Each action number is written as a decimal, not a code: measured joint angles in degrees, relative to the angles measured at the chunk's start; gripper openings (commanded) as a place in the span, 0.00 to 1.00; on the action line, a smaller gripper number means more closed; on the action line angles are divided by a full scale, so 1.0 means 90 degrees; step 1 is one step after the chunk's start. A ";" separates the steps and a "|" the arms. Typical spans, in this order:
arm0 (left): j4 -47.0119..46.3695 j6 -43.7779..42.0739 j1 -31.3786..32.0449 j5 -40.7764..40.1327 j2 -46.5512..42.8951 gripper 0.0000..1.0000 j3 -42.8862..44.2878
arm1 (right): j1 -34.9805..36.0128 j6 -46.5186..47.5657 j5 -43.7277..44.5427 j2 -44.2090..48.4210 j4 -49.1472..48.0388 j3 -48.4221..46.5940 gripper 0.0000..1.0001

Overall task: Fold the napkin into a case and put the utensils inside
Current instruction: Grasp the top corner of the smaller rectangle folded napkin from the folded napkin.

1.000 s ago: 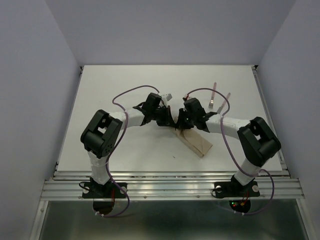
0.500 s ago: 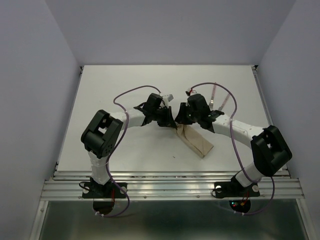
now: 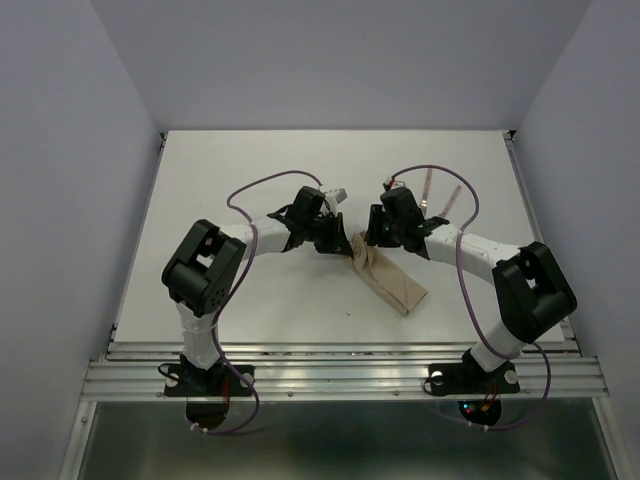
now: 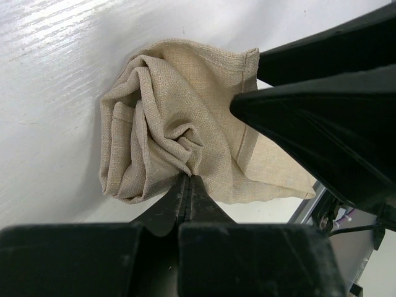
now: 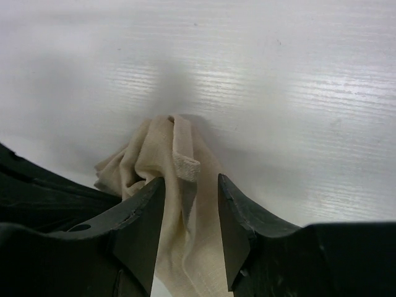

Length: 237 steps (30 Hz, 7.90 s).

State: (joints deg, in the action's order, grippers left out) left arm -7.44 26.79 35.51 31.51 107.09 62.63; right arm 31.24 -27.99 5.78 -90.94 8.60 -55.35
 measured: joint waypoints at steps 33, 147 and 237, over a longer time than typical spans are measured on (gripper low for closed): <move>0.0044 -0.0049 -0.0075 0.0121 0.0000 0.00 0.0010 | -0.0053 0.0112 -0.1647 -0.0403 -0.0228 -0.0032 0.01; 0.2283 -0.2888 -0.0668 0.0614 0.1273 0.00 0.2514 | -0.0457 -0.0561 -0.1761 -0.1268 -0.1627 -0.0546 0.01; 0.2319 -0.2999 -0.0903 0.1042 0.1375 0.00 0.2637 | -0.0384 -0.1353 -0.2577 -0.1190 -0.2764 -0.0090 0.27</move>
State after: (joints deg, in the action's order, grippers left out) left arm 13.43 -0.21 27.38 40.88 119.46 86.37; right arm 27.79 -40.16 -17.41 -101.65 -16.27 -56.16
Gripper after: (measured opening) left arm 0.017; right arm 0.319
